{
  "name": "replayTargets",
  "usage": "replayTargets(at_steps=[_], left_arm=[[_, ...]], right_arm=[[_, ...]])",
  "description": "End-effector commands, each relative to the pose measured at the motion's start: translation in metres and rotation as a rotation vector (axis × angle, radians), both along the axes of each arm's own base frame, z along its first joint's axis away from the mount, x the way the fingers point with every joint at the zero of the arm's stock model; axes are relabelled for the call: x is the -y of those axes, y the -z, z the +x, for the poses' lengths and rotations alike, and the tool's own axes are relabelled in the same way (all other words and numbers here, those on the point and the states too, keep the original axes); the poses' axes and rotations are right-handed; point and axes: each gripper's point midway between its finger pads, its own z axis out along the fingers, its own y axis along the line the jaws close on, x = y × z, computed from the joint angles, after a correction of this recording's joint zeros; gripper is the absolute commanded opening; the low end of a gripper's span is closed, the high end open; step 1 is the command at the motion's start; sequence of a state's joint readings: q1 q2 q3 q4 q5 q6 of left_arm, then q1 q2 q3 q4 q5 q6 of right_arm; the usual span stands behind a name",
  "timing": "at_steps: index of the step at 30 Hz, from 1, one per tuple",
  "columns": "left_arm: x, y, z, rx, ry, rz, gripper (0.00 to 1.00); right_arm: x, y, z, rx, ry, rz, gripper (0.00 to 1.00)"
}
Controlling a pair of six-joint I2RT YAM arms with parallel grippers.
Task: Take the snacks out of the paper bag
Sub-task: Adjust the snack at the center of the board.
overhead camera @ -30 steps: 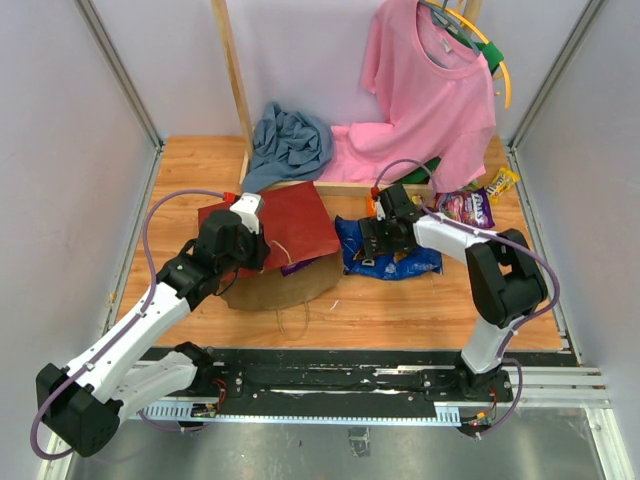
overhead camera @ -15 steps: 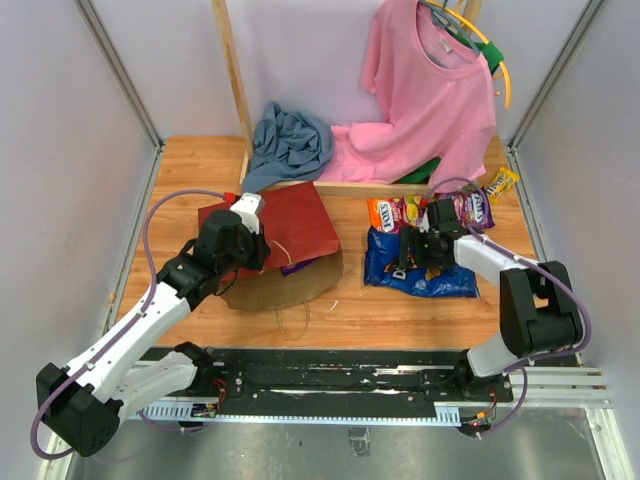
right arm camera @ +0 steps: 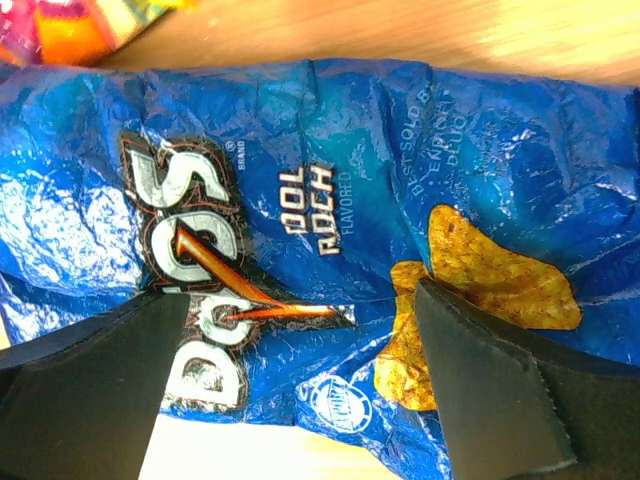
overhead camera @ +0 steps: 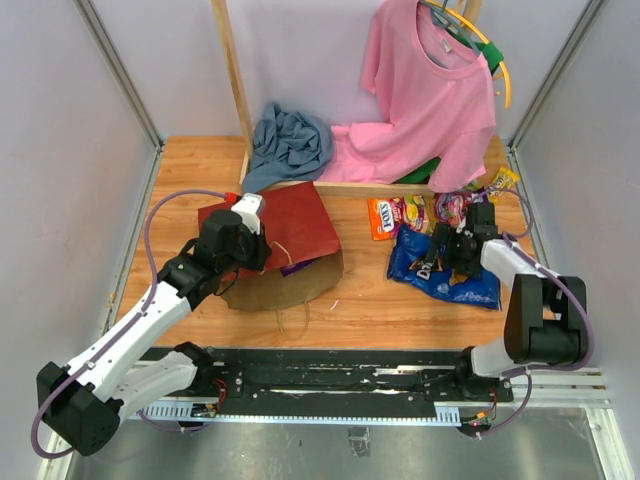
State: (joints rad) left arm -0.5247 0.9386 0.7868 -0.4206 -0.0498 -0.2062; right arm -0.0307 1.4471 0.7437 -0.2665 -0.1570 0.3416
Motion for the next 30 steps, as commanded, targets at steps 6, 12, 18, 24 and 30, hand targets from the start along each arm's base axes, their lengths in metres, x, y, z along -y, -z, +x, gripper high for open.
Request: replayTargets(at_steps=[6,12,18,24,30], left_arm=[[0.002,0.001,0.003,-0.002,0.009,0.000,0.17],[0.006,0.005,0.004,-0.021,0.027,0.003,0.17],[0.009,0.009,0.006,-0.042,0.040,0.006,0.17],[0.011,0.011,0.008,-0.051,0.045,0.010,0.17],[0.006,0.011,0.008,-0.041,0.021,0.019,0.17]], right_arm=[[0.025,-0.004,0.044,-0.034,-0.061,-0.021,0.92],[0.021,-0.004,0.066,-0.060,-0.235,-0.092,0.91],[0.033,-0.022,0.082,-0.007,-0.378,-0.262,0.90],[0.038,-0.051,0.092,0.098,-0.429,-0.371,0.91],[0.017,-0.122,0.093,0.327,-0.363,-0.353,0.92]])
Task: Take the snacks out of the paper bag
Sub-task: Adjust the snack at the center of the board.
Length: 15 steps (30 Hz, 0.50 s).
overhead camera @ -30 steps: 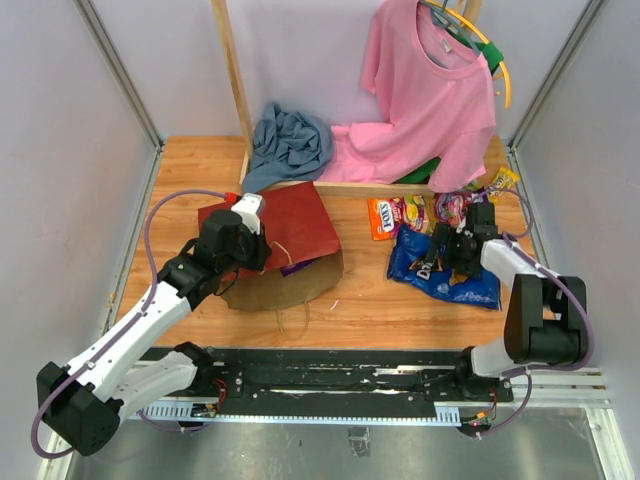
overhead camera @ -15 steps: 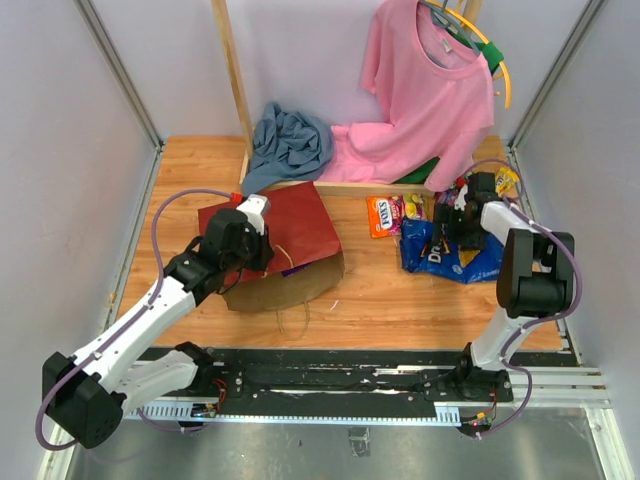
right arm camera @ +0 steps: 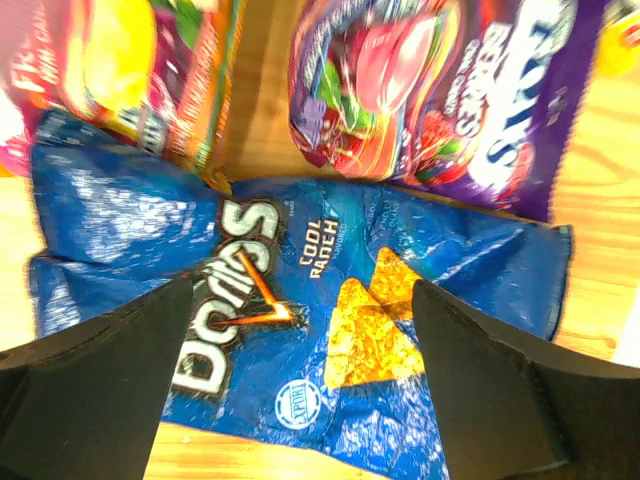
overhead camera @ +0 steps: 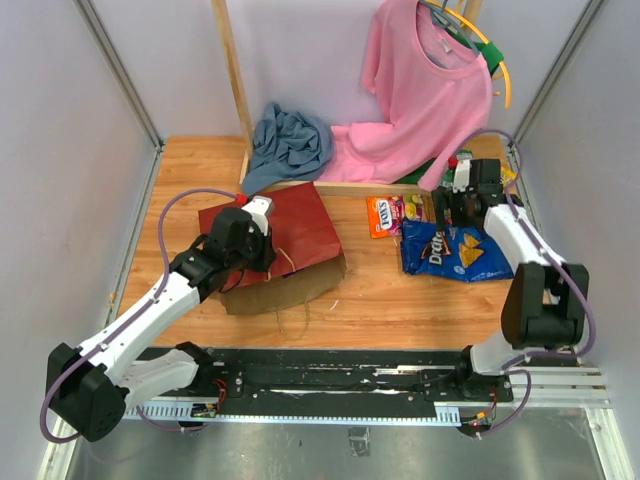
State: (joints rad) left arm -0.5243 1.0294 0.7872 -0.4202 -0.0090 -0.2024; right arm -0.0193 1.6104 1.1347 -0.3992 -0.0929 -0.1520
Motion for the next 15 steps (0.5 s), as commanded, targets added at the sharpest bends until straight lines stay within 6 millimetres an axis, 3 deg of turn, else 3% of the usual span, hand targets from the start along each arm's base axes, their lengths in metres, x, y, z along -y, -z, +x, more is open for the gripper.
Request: replayTargets(at_steps=[1,3,4,5,6,9,10,15], left_arm=[[-0.003,-0.014,0.008,0.046,-0.016,-0.007,0.17],[-0.003,-0.014,0.008,0.046,-0.017,-0.007,0.17],[-0.003,-0.014,0.008,0.046,-0.017,-0.006,0.17],[-0.004,-0.015,0.008,0.047,-0.017,-0.006,0.17],[-0.004,-0.015,0.008,0.047,-0.018,-0.006,0.17],[-0.004,-0.015,0.008,0.047,-0.021,-0.006,0.17],[-0.005,-0.014,0.008,0.046,-0.022,-0.006,0.17],[-0.005,-0.015,0.007,0.048,-0.021,-0.008,0.17]], right_arm=[[-0.018,-0.077,0.008,0.250,0.004,0.022,0.91],[-0.032,-0.095,0.008,0.314,-0.002,0.070,0.83],[-0.037,-0.099,0.009,0.331,-0.003,0.093,0.73],[-0.043,-0.100,0.010,0.338,-0.005,0.114,0.60],[-0.048,-0.098,0.011,0.333,-0.008,0.132,0.37],[-0.055,-0.077,0.012,0.264,0.019,0.162,0.06],[-0.057,-0.066,0.012,0.231,0.032,0.168,0.02],[-0.068,-0.012,0.005,0.111,0.059,0.189,0.01]])
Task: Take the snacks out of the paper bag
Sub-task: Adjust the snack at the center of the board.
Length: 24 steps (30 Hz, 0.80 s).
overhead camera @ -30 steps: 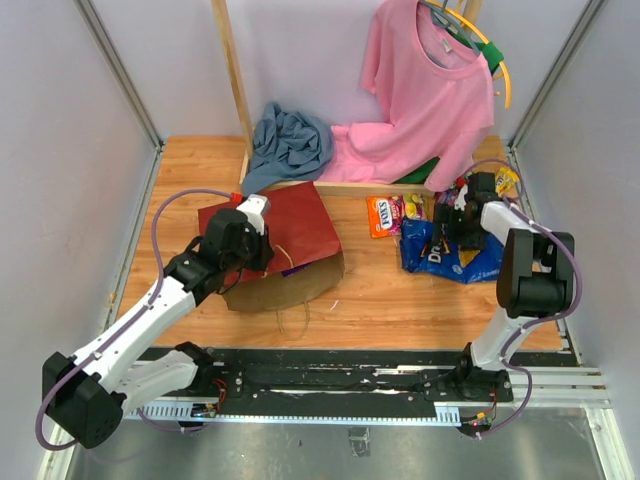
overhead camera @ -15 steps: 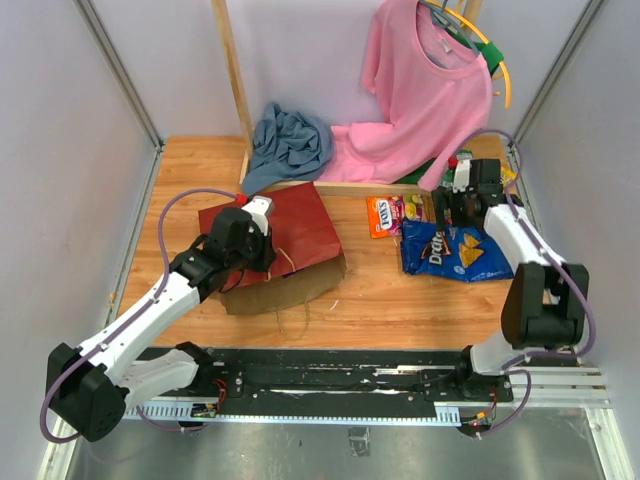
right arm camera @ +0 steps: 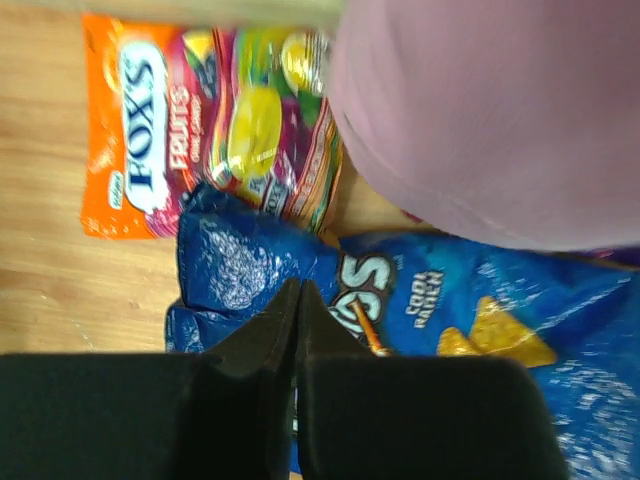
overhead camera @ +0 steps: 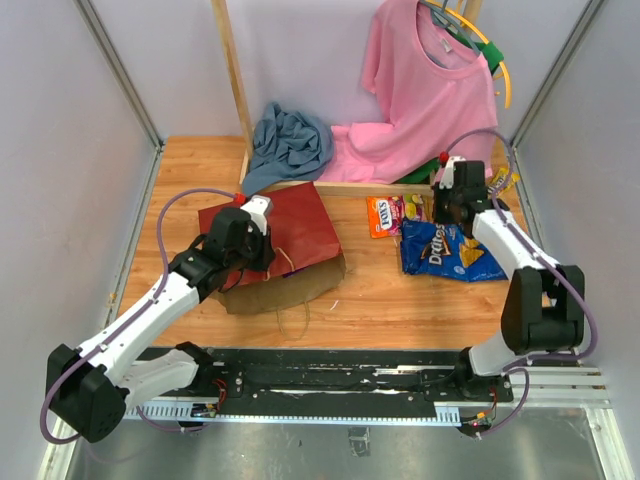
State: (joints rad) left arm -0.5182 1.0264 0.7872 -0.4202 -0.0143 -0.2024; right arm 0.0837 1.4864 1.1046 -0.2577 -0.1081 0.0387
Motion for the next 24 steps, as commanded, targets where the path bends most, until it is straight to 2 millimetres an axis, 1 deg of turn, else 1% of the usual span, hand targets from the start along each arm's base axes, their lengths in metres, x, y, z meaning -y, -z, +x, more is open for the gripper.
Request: replayTargets(at_steps=[1,4,6,9,11,13,15,19,22,24], left_arm=[[-0.002,-0.014,0.006,0.045,-0.011,-0.009,0.17],[-0.003,-0.015,0.006,0.049,-0.012,-0.010,0.17],[-0.003,-0.015,0.006,0.048,-0.012,-0.009,0.18],[-0.003,-0.015,0.006,0.050,-0.013,-0.010,0.18],[-0.004,-0.015,0.006,0.051,-0.016,-0.009,0.18],[-0.004,-0.016,0.005,0.056,-0.019,-0.010,0.18],[-0.004,-0.016,0.005,0.055,-0.018,-0.011,0.18],[-0.004,-0.016,0.006,0.053,-0.016,-0.012,0.18],[-0.004,-0.017,0.005,0.056,-0.016,-0.013,0.18],[-0.004,-0.017,0.005,0.058,-0.016,-0.014,0.18]], right_arm=[[-0.018,0.057,-0.020,-0.133,0.021,0.056,0.01],[-0.027,0.092,-0.030,-0.203,0.023,0.104,0.01],[-0.031,0.108,-0.034,-0.255,0.018,0.123,0.01],[-0.036,0.122,-0.039,-0.329,0.010,0.125,0.01],[-0.037,0.124,-0.041,-0.355,0.006,0.125,0.01],[-0.039,0.111,-0.040,-0.335,0.003,0.131,0.01],[-0.041,0.086,-0.036,-0.276,0.000,0.142,0.01],[-0.046,0.031,-0.025,-0.132,0.001,0.179,0.01],[-0.049,0.009,-0.024,-0.098,-0.007,0.198,0.02],[-0.054,0.003,-0.030,-0.102,-0.021,0.209,0.05]])
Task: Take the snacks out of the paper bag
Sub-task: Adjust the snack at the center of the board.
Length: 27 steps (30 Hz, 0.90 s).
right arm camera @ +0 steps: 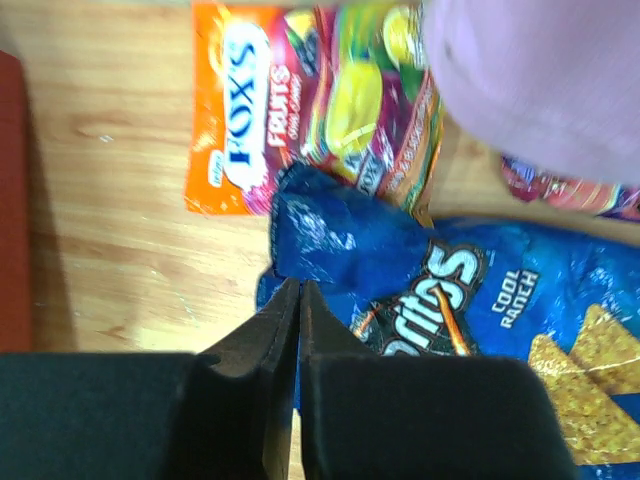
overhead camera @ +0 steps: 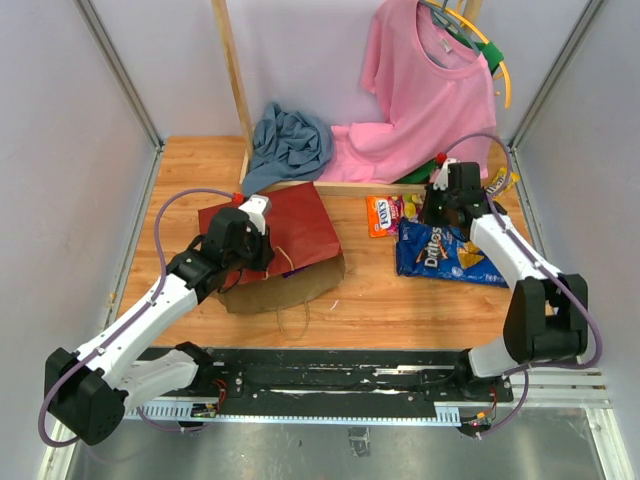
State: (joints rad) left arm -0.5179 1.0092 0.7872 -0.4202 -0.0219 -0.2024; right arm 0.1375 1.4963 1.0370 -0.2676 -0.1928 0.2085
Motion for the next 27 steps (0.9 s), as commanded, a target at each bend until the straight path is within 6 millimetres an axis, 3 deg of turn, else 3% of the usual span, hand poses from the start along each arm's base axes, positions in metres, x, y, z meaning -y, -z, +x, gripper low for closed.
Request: replayTargets(at_steps=[1,5,10,13,16,20,27], left_arm=[[-0.003,-0.013,0.005,0.043,-0.011,-0.011,0.18],[-0.003,-0.014,0.005,0.044,-0.011,-0.011,0.18],[-0.003,-0.014,0.004,0.048,-0.012,-0.013,0.18],[-0.004,-0.014,0.004,0.046,-0.013,-0.013,0.18],[-0.004,-0.015,0.005,0.051,-0.017,-0.010,0.18],[-0.005,-0.015,0.005,0.050,-0.022,-0.006,0.18],[-0.006,-0.015,0.005,0.055,-0.024,-0.008,0.18]], right_arm=[[-0.017,-0.028,-0.006,0.027,-0.026,0.049,0.07],[-0.040,-0.022,-0.019,0.050,-0.075,0.061,0.20],[-0.054,0.023,-0.035,-0.055,-0.105,0.062,0.39],[-0.058,0.042,-0.050,-0.085,-0.140,-0.036,0.54],[-0.062,0.047,-0.058,-0.057,-0.173,-0.172,0.64],[-0.069,0.053,-0.062,-0.054,-0.210,-0.255,0.66],[-0.055,0.072,-0.058,-0.086,-0.167,-0.438,0.61]])
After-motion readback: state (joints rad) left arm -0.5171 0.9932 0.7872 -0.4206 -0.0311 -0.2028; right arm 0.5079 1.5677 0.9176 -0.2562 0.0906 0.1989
